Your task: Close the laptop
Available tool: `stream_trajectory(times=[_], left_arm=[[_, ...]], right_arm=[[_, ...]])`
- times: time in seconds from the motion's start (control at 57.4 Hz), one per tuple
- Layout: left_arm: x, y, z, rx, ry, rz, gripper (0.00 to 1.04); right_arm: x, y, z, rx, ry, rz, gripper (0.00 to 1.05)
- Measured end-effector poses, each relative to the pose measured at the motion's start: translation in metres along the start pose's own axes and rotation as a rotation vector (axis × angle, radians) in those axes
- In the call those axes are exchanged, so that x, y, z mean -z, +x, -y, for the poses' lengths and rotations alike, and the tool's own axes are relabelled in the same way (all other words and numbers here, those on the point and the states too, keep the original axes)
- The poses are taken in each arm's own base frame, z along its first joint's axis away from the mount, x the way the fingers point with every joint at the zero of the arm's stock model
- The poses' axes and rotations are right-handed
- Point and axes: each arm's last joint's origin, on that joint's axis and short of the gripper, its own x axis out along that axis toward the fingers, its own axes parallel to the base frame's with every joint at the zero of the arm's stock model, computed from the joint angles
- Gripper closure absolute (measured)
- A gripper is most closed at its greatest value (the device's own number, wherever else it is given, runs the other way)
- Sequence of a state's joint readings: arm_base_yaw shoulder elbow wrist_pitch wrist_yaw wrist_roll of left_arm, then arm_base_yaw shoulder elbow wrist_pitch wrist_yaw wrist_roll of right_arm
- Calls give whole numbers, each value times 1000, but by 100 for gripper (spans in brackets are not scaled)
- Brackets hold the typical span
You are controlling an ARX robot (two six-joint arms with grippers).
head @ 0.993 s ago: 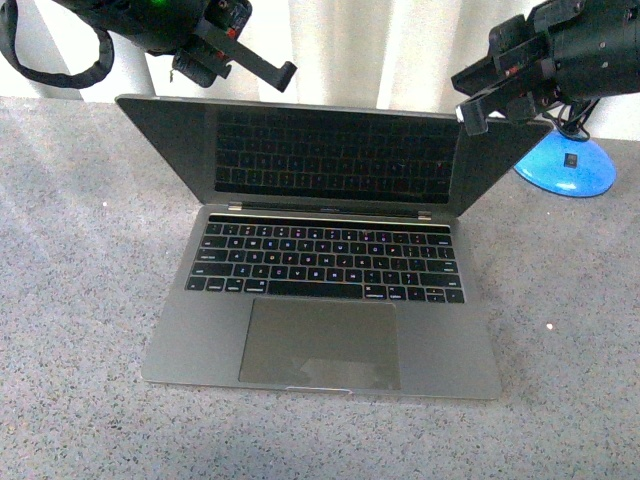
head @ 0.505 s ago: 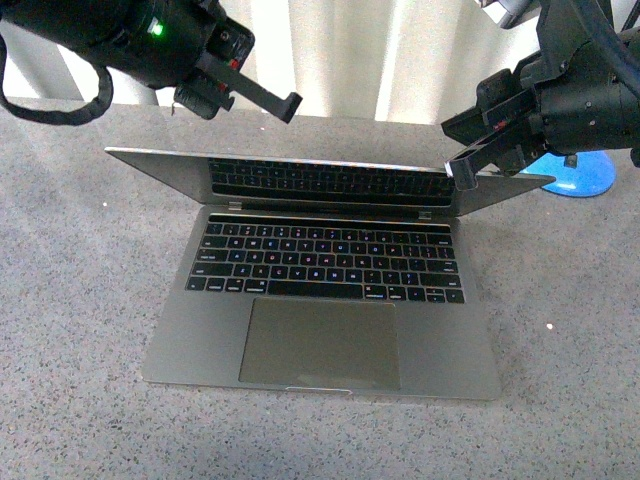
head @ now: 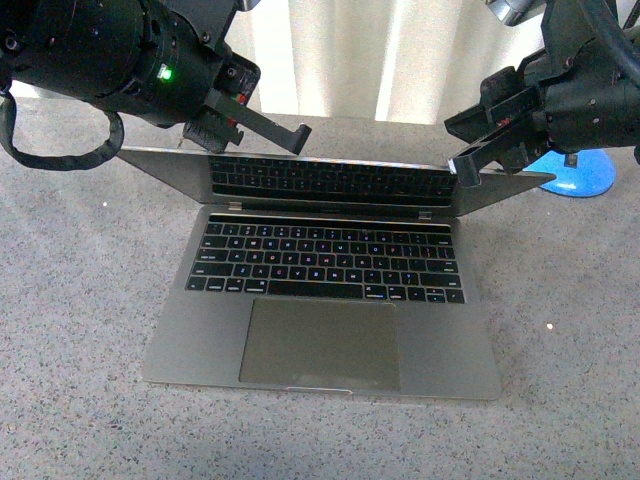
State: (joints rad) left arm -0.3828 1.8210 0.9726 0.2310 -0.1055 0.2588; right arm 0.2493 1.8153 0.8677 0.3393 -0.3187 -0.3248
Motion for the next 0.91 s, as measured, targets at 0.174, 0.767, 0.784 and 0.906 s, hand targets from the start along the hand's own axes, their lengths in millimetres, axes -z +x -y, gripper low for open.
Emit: stream_trajectory(times=[0.174, 0.767, 0.784, 0.906], left_arm=[[2, 0, 1, 1, -10, -6, 101], [21, -1, 10, 15, -32, -43, 101], [22, -1, 10, 16, -32, -43, 101], [25, -1, 11, 18, -36, -48, 101]], right_arm=[[1, 0, 1, 3, 3, -2, 104], [12, -3, 1, 2, 33, -21, 104], [12, -3, 1, 2, 34, -21, 104], [16, -3, -2, -1, 52, -19, 104]])
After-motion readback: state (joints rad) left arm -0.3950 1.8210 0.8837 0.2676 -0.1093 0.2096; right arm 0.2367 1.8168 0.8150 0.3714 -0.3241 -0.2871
